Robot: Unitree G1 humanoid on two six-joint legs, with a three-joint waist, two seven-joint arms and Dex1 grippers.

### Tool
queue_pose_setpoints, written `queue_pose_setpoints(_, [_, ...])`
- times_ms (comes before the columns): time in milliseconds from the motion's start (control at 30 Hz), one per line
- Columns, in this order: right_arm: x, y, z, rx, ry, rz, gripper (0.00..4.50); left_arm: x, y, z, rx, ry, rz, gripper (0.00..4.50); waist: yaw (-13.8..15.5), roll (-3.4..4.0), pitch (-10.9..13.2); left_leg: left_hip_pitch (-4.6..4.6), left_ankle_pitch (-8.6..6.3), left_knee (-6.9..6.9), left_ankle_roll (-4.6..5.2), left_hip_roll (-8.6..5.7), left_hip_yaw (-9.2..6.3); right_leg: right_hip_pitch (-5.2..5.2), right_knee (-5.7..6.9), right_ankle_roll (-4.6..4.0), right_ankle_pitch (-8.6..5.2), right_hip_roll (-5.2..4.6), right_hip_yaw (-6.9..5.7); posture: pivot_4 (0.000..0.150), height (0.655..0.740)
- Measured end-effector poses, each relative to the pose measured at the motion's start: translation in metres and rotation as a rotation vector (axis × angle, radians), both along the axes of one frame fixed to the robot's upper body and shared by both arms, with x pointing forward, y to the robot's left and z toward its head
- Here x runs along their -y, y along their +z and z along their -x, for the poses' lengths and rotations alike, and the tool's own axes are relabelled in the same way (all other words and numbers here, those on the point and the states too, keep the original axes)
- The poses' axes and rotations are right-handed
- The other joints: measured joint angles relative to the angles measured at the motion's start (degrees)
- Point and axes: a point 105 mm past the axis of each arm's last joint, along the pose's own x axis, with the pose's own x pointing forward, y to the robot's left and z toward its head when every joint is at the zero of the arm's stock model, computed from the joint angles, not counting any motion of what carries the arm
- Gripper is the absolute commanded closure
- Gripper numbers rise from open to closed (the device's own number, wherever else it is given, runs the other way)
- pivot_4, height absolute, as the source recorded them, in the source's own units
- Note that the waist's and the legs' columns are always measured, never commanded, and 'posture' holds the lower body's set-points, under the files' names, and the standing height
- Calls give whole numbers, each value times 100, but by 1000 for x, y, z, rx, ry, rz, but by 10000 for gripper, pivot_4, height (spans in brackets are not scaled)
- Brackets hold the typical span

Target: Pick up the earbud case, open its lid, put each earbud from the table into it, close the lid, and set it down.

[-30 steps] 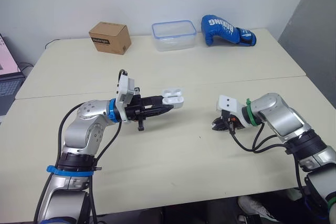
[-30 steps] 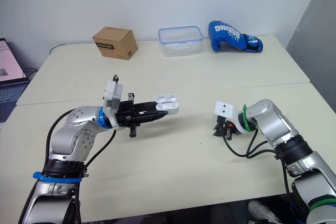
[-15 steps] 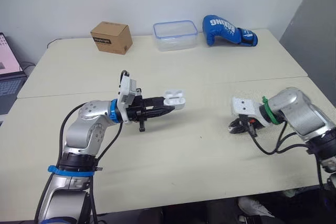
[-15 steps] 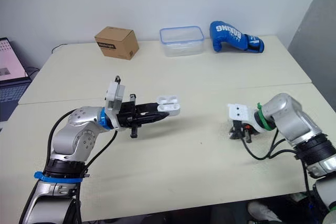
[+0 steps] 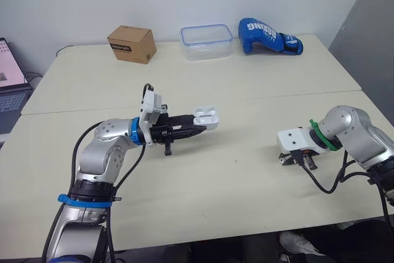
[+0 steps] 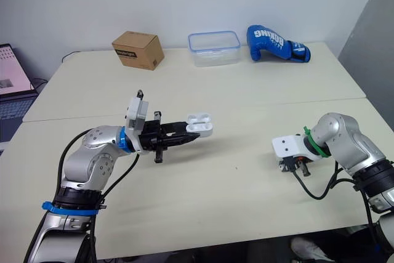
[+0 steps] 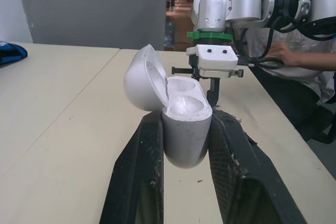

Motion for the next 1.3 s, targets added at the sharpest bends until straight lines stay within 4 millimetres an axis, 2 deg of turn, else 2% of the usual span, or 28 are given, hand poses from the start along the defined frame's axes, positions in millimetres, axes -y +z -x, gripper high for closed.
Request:
queue_pose_setpoints(33, [0,0,0,2,2,0,40951,0,0,0,-1,0,0,36757,0,0,0,1,0,0,0,0,-1,0,1,0,0,0,0,1500,7307])
queue_pose_setpoints(200, [1,0,-2,18,-11,-10,24494,0,0,0,-1,0,0,36757,1,0,0,2,0,0,0,0,0,2,1,0,0,0,0,1500,7307])
queue_pose_setpoints(533, [-4,3,0,71,14,85,24494,0,0,0,0,1,0,36757,3,-1,-1,3,0,1,0,-1,0,2,2,0,0,0,1,1500,7307])
queue_pose_setpoints(900, [-13,5,15,53,-21,197,24494,3,-1,-1,-2,7,12,36757,9,-1,0,1,0,0,0,0,1,0,2,0,0,0,1,1500,7307])
queue_pose_setpoints(1300, [-17,3,8,59,-94,255,24494,6,-2,-1,-6,0,11,36757,5,-1,-1,2,0,1,0,0,1,0,2,0,0,0,1,1500,7307])
